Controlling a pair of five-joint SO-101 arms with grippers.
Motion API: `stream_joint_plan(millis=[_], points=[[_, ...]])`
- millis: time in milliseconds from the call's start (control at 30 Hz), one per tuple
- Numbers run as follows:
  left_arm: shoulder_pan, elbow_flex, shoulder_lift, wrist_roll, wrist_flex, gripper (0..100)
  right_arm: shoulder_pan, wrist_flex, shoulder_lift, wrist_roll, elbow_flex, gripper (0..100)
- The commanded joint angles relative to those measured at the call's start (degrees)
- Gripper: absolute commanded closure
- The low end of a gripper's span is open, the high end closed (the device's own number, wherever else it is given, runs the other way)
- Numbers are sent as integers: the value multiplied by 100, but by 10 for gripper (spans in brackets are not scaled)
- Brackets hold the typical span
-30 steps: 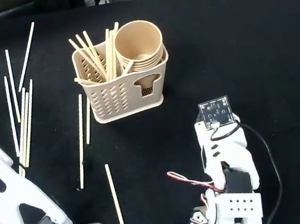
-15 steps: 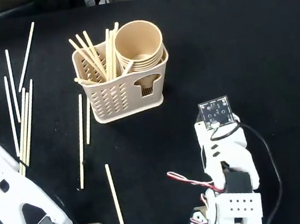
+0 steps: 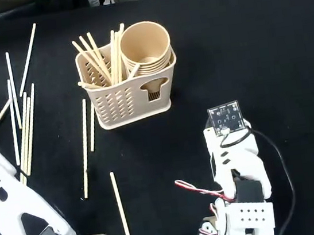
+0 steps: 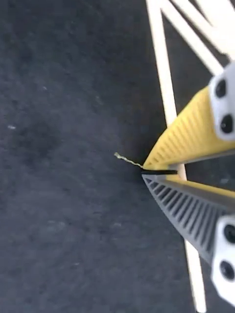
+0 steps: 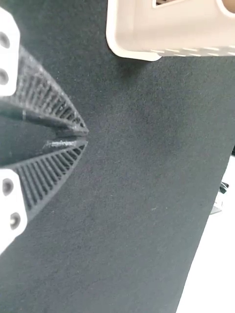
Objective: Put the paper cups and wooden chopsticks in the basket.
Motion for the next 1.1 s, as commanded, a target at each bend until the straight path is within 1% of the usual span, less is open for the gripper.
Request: stream_joint_plan(millis=[0, 133, 200, 333, 400, 433, 500, 567, 700, 767, 833, 933, 1067], points=[[215, 2176, -1653, -633, 176, 967, -79, -105, -4, 44, -13, 985], [541, 4312, -3552, -1424, 132, 967, -79, -105, -4, 44, -13, 985], [646, 4919, -4369, -1679, 97, 966, -79, -97, -4, 44, -13, 985], [646, 5508, -5424, -1960, -334, 954, -79, -97, -4, 44, -13, 985], [637, 5569, -5705, -2295, -387, 906, -79, -97, -4, 44, -13, 985], [637, 5569, -5776, -2611, -404, 873, -79, -97, -4, 44, -13, 985], [664, 5525, -5767, -3437, -404, 809, -79, -97, -4, 44, -13, 985], [769, 5578, -5635, -4378, -404, 768, -79, -97, -4, 44, -13, 985], [813, 5525, -4967, -6224, -404, 773, -79, -97, -4, 44, -13, 985], [787, 5437, -4563, -6954, -413, 773, -79, -97, -4, 44, -13, 985], [743, 5244, -4114, -7349, -624, 773, -79, -88, -4, 44, -13, 985], [716, 4892, -3305, -7420, -1037, 773, -79, -88, -4, 44, -13, 985], [752, 4198, -2330, -7420, -1081, 773, -79, -88, -4, 44, -13, 985]])
